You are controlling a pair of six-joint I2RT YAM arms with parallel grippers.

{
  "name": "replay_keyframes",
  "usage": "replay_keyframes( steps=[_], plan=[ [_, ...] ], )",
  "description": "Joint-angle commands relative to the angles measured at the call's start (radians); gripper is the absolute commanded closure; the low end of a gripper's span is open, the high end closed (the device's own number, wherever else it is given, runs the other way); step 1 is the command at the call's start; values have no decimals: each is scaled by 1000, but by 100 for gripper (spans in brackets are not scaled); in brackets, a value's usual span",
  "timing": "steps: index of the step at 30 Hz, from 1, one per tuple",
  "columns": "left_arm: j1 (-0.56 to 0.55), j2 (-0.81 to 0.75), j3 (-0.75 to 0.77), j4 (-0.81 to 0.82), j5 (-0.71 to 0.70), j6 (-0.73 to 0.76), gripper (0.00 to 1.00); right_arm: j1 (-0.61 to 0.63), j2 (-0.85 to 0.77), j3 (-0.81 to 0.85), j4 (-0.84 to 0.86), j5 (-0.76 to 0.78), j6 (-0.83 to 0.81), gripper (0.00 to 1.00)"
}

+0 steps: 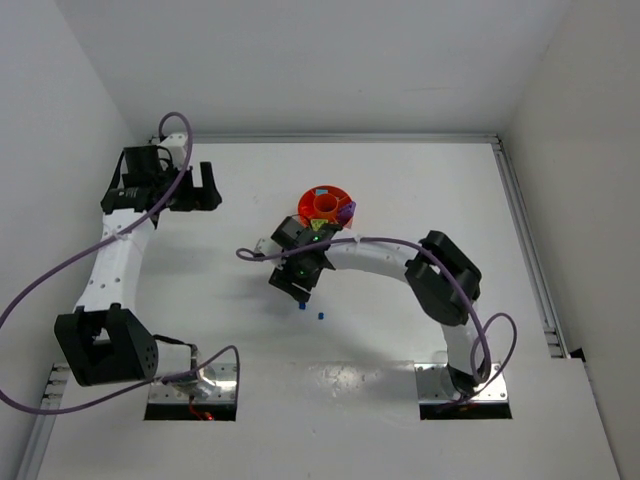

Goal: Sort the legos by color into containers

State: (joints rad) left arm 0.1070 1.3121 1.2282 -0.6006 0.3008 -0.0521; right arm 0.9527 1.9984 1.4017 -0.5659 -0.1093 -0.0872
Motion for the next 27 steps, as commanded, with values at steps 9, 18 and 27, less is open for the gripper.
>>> replay_keyframes(
  steps=[9, 18, 27],
  plan=[
    [51, 10, 4, 10, 86, 28, 0, 87, 71, 89, -61, 36, -45, 38],
    [60, 10, 13, 10, 77, 28, 0, 116, 115, 89, -71, 77, -74, 40],
    [60, 10, 13, 10, 86, 18, 0, 126, 115, 45, -60, 68, -92, 54]
  ],
)
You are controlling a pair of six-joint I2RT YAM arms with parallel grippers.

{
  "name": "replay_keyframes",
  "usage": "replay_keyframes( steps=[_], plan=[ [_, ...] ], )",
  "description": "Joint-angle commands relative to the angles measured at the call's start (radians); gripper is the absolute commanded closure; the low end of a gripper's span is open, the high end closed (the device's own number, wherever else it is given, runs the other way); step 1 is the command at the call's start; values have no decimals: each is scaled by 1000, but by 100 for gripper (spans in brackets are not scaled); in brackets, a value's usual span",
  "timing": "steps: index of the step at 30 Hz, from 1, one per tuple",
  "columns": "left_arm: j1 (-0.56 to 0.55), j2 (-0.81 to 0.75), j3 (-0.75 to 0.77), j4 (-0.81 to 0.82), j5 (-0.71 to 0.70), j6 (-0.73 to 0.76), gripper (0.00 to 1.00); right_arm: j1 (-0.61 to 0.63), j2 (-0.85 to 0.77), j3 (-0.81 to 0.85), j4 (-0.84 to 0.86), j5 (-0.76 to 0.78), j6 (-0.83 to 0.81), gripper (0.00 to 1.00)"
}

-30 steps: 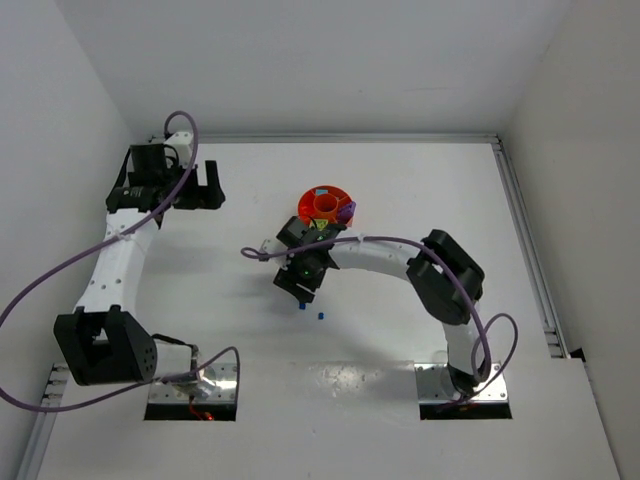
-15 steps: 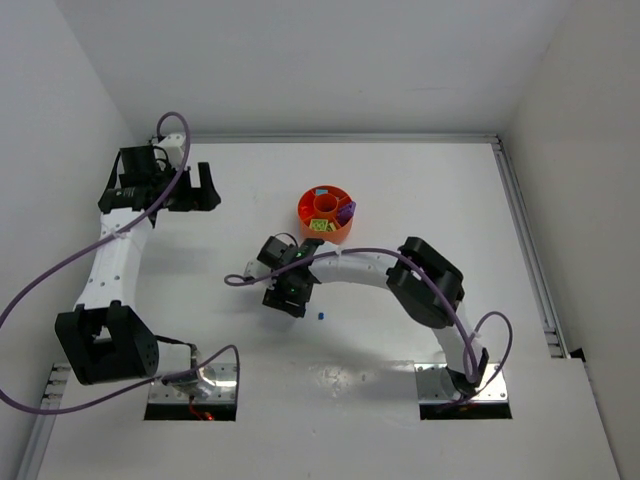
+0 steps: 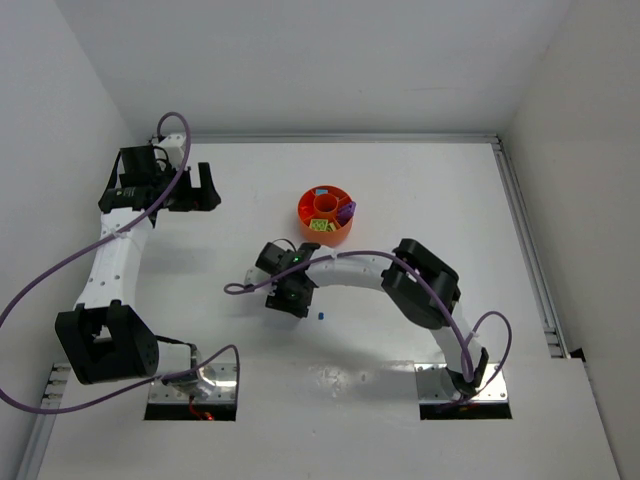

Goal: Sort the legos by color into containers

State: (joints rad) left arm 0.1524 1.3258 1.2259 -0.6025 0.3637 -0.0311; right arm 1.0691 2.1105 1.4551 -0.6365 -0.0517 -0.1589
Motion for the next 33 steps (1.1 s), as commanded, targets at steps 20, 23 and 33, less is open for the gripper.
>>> replay_keyframes(
  steps=[20, 23, 33],
  plan=[
    [15, -13, -34, 55, 70, 7, 0, -34, -162, 14, -26, -22, 22, 84],
    [15, -13, -43, 73, 79, -15, 0, -67, -210, 63, -17, -2, 45, 85],
    [15, -13, -43, 93, 100, -24, 0, -274, -242, 244, 31, 7, 101, 86]
  ],
)
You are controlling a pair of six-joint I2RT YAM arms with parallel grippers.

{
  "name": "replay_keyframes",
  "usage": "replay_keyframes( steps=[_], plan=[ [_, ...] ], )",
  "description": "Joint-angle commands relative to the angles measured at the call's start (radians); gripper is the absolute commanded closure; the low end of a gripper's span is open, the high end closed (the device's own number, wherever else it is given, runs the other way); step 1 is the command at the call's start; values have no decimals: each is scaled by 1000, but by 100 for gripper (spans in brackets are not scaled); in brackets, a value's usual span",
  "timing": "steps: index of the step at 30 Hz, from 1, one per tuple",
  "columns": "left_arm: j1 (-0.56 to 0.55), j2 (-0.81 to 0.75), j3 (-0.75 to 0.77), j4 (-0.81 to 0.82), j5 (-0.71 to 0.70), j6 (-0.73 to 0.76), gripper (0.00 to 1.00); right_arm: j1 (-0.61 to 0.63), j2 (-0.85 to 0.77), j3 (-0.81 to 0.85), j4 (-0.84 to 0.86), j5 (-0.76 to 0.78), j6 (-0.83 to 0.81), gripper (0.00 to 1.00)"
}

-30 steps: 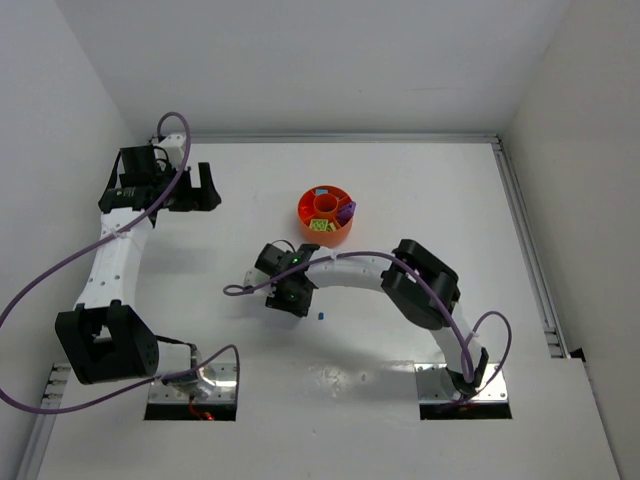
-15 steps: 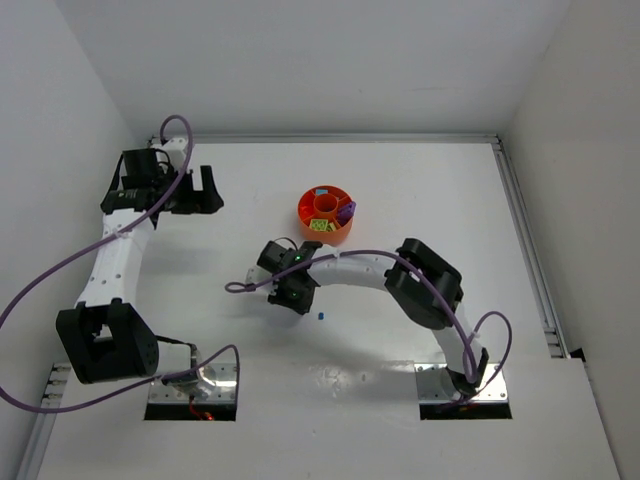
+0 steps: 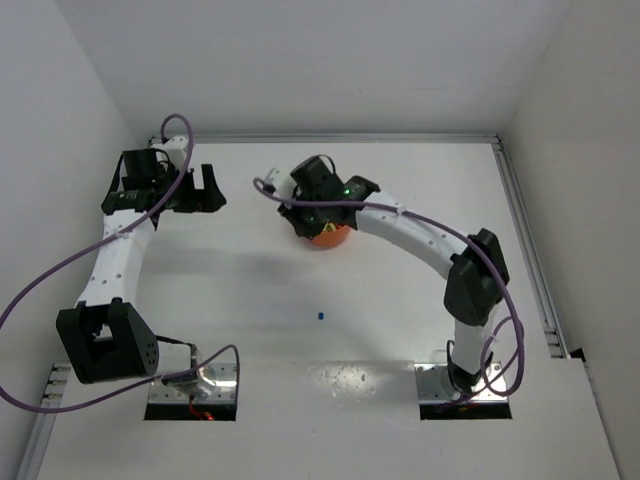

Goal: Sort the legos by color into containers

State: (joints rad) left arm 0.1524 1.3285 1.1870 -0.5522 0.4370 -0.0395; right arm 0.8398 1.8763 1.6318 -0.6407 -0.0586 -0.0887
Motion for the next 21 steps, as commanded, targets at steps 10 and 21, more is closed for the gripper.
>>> replay_keyframes(
  steps=[10, 21],
  plan=[
    [15, 3, -13, 43, 26, -16, 0, -241, 170, 381, -20, 13, 81, 86],
    [15, 3, -44, 61, 26, -34, 0, -309, 234, 363, -65, -49, 81, 86]
  ],
)
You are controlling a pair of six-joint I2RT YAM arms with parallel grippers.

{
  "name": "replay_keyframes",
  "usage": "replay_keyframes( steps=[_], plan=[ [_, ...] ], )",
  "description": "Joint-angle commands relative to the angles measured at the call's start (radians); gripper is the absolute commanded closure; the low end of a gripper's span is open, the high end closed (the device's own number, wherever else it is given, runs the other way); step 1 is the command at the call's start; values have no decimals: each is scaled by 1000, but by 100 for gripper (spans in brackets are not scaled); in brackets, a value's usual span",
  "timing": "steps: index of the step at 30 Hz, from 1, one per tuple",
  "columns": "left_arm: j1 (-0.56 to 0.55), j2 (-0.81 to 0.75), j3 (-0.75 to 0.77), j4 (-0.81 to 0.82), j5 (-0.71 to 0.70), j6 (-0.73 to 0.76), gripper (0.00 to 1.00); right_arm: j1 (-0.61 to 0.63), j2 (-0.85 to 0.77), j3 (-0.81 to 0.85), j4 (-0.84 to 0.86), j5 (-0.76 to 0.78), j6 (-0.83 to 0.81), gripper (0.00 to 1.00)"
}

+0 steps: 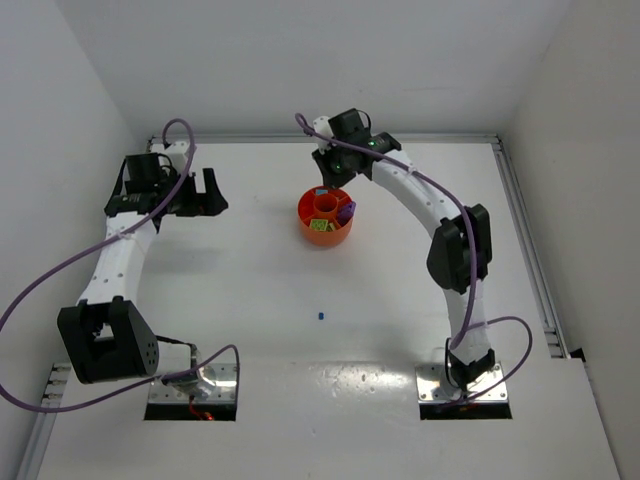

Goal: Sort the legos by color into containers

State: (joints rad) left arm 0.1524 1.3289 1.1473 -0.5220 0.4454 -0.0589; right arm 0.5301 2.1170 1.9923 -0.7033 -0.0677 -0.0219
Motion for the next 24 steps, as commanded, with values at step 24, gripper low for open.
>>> replay_keyframes(
  steps=[24],
  plan=[
    [15, 12, -23, 50, 27, -24, 0, 1, 38, 2, -64, -76, -13, 64]
  ],
)
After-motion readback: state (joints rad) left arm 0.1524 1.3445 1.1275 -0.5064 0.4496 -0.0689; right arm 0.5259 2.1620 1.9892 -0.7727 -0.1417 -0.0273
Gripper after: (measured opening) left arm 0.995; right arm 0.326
